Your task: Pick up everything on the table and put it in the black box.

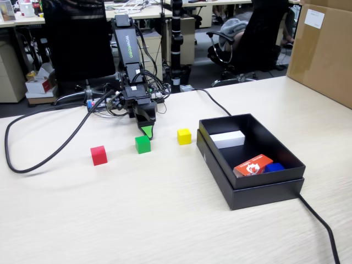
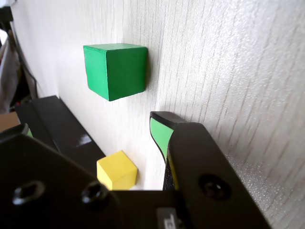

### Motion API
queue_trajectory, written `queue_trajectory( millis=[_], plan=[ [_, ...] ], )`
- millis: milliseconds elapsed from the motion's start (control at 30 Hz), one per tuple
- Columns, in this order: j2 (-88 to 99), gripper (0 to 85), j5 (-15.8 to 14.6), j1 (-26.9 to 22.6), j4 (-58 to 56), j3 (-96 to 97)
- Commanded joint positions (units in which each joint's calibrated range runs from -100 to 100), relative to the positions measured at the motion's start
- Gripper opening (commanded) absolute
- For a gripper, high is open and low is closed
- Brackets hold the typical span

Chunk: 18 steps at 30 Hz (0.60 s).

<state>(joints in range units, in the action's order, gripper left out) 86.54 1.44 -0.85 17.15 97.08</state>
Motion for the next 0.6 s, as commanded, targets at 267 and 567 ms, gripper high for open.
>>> queue_trajectory(
  millis=[267,567],
  plan=[
    [-1.11,48.7,0.15,0.05,0.34,-0.16],
    [-0.08,48.7,0.05,-0.49,-1.12,-0.25]
  ],
)
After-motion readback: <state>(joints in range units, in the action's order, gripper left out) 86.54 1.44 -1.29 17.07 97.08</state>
